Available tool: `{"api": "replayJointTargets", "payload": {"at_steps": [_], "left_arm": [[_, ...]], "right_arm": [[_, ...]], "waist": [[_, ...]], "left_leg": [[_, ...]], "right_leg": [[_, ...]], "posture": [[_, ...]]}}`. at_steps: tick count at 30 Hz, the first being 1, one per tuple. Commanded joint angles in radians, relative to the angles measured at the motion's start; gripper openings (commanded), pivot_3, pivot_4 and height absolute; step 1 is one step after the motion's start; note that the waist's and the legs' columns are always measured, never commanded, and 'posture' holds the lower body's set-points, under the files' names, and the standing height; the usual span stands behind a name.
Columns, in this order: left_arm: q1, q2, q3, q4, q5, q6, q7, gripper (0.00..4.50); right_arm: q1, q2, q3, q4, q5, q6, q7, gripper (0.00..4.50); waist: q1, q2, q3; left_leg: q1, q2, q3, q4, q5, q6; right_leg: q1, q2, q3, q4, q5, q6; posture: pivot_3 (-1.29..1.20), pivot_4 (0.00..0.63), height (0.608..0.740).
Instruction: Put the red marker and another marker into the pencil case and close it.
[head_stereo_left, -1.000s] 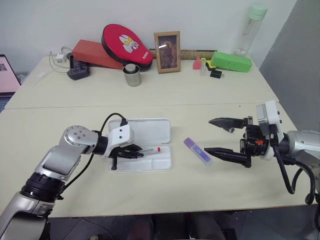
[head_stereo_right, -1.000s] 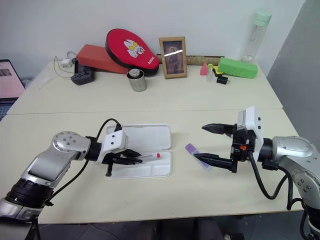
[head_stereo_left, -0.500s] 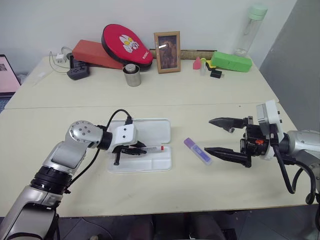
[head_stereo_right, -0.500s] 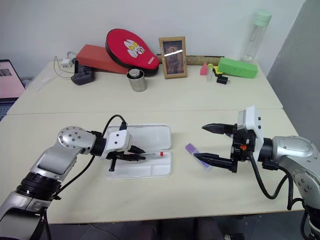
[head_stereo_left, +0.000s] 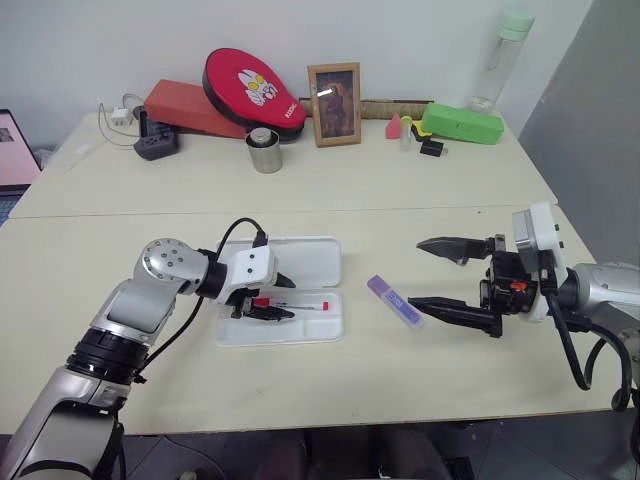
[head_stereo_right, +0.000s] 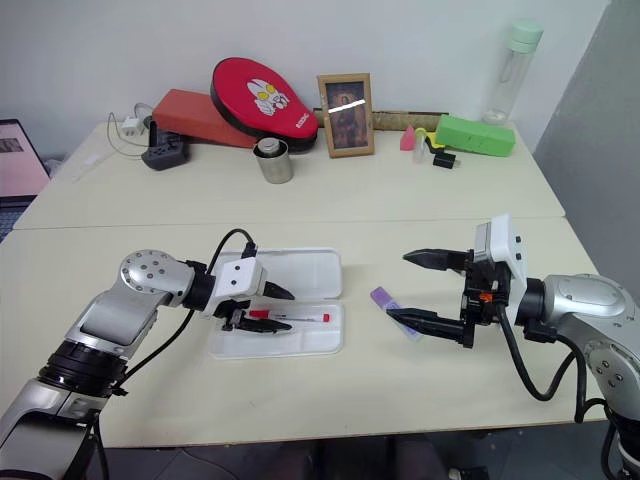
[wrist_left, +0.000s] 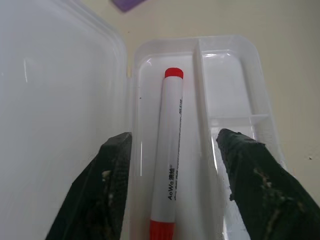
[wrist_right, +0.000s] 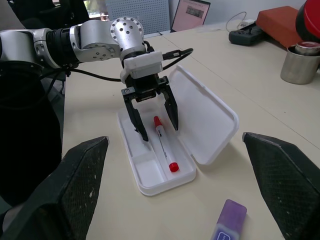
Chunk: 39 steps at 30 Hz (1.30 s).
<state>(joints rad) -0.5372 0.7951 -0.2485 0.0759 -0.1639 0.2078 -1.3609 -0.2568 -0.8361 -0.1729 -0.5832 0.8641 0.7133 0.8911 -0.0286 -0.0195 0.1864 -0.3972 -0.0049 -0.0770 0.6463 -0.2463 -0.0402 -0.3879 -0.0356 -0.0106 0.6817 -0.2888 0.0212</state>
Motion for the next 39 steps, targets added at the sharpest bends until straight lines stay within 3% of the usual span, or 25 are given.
{"api": "replayJointTargets", "payload": {"at_steps": [1, 5, 10, 16, 26, 29, 39], "left_arm": [[0.002, -0.041, 0.091, -0.162, -0.158, 0.141, 0.035, 3.9], [0.034, -0.089, 0.152, -0.299, -0.292, 0.286, 0.103, 4.47], [0.064, -0.107, 0.182, -0.391, -0.351, 0.357, 0.182, 4.47], [0.061, -0.113, 0.188, -0.417, -0.394, 0.385, 0.208, 4.47], [0.052, -0.118, 0.19, -0.426, -0.409, 0.372, 0.231, 4.47], [0.051, -0.116, 0.189, -0.418, -0.398, 0.365, 0.241, 4.5], [0.084, -0.081, 0.206, -0.424, -0.397, 0.353, 0.242, 4.5]], "right_arm": [[0.006, -0.002, 0.051, 0.005, -0.077, 0.058, -0.113, 4.5], [-0.025, 0.04, 0.111, 0.011, -0.126, 0.204, -0.302, 4.5], [-0.04, 0.119, 0.192, -0.075, -0.175, 0.41, -0.531, 4.5], [-0.072, 0.132, 0.278, -0.102, -0.19, 0.575, -0.589, 4.5], [-0.094, 0.177, 0.384, -0.052, -0.306, 0.612, -0.647, 4.5], [-0.092, 0.2, 0.385, -0.037, -0.319, 0.612, -0.64, 4.01], [-0.1, 0.192, 0.403, -0.033, -0.362, 0.589, -0.594, 1.4]], "waist": [[0.0, 0.0, 0.0], [-0.002, 0.0, 0.0], [-0.004, 0.0, 0.0], [0.0, 0.0, 0.0], [0.0, 0.0, 0.0], [-0.001, 0.0, 0.0], [-0.002, 0.0, 0.0]], "left_leg": [[0.0, 0.0, 0.0, 0.0, 0.0, 0.0], [0.0, 0.0, -0.001, 0.001, 0.0, 0.0], [0.001, 0.001, -0.002, 0.0, 0.0, 0.0], [0.0, 0.0, -0.002, 0.0, 0.0, 0.0], [0.0, 0.0, -0.001, 0.0, 0.0, 0.0], [0.0, 0.0, -0.001, 0.0, 0.0, 0.0], [0.001, 0.0, -0.001, 0.0, 0.0, 0.0]], "right_leg": [[0.0, 0.0, 0.0, 0.0, 0.0, 0.0], [0.0, -0.001, 0.001, 0.001, 0.0, 0.0], [0.0, 0.0, 0.002, 0.001, 0.0, 0.0], [0.0, 0.0, 0.001, 0.0, 0.0, 0.0], [0.0, 0.0, 0.001, 0.0, 0.0, 0.0], [0.0, 0.0, 0.001, 0.0, 0.0, 0.0], [0.0, 0.0, 0.001, 0.0, 0.0, 0.0]], "posture": [[0.0, 0.15, 0.74], [0.0, 0.15, 0.74], [0.0, 0.15, 0.74], [0.0, 0.15, 0.74], [0.0, 0.15, 0.74], [0.0, 0.15, 0.74], [0.0, 0.15, 0.74]]}}
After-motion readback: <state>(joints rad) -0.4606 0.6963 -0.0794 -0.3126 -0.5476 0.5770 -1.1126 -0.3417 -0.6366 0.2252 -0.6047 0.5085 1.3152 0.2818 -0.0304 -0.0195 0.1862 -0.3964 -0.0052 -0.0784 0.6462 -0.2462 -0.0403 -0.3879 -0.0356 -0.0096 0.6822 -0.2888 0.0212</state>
